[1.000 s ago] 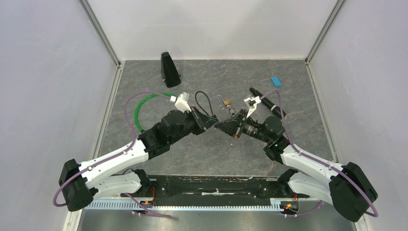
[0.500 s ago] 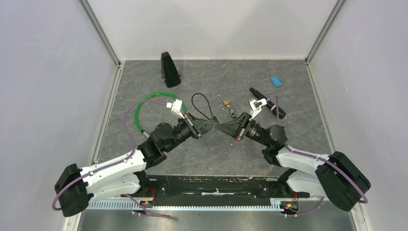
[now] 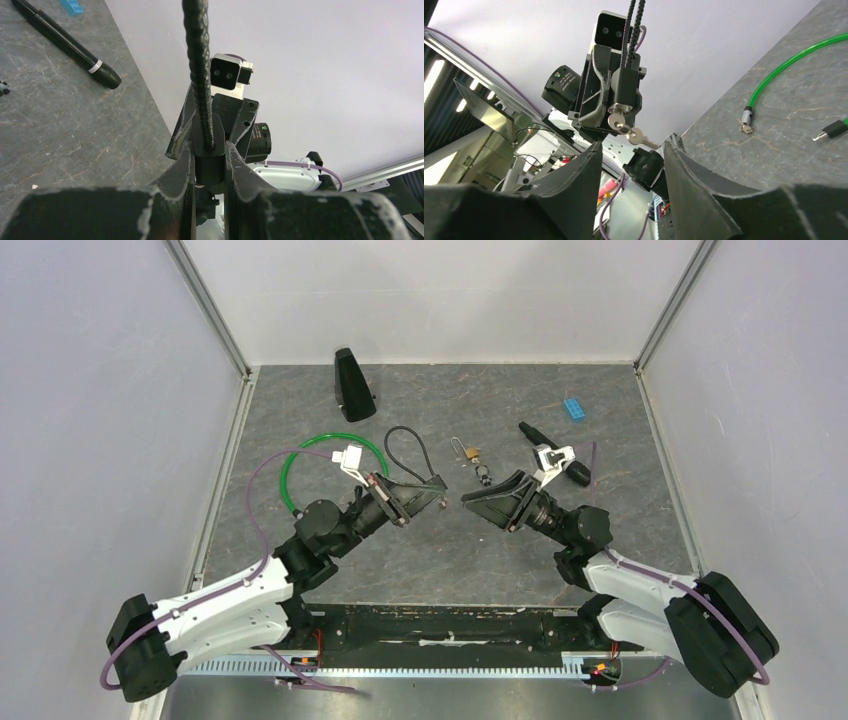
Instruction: Unlock with the key
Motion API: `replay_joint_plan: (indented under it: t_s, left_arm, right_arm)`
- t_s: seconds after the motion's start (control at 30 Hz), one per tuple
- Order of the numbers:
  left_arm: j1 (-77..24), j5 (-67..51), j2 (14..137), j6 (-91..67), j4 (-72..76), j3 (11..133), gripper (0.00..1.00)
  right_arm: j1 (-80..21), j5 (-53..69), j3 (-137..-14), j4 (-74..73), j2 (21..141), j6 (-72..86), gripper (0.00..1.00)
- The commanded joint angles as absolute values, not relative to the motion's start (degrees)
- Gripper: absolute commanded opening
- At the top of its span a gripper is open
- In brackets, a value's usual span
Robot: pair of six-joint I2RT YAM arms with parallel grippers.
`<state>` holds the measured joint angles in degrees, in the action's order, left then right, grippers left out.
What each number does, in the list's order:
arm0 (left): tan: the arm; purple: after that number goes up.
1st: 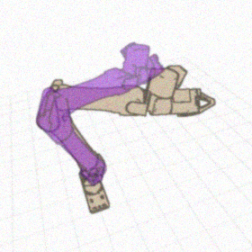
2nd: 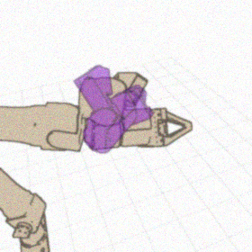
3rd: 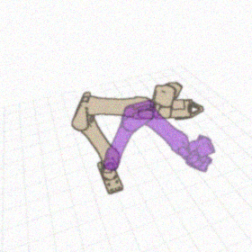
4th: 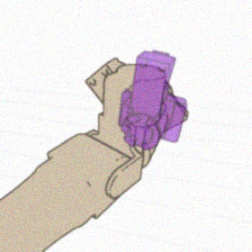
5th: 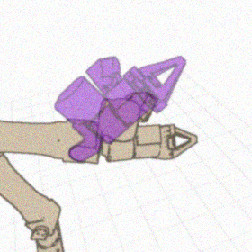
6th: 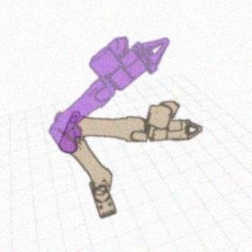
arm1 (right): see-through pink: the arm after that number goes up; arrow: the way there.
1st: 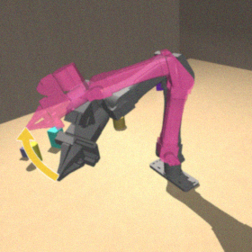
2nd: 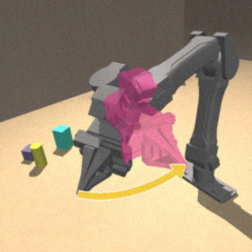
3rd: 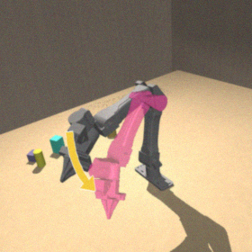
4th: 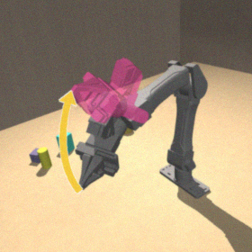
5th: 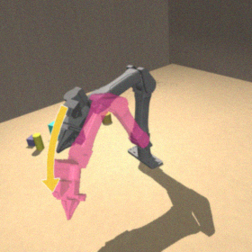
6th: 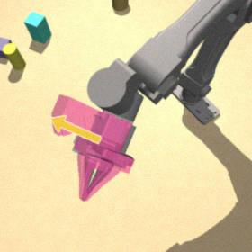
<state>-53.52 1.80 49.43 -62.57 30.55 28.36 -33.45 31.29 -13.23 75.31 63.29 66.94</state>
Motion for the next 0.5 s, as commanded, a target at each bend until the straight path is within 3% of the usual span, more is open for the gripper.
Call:
replay_joint_plan:
  t_s: [0.0, 0.47]
  left_arm:
    - [-52.6, 3.0, 47.4, -62.0, 30.3, 28.7, 0.02]
    - [-51.3, -13.6, 54.5, -56.5, 28.0, 33.1, 0.02]
  right_arm:
    - [-31.7, 33.2, -13.5, 70.2, 59.4, 62.2, 0.53]
    - [-28.3, 33.9, -30.9, 31.1, 54.5, 35.4, 0.61]
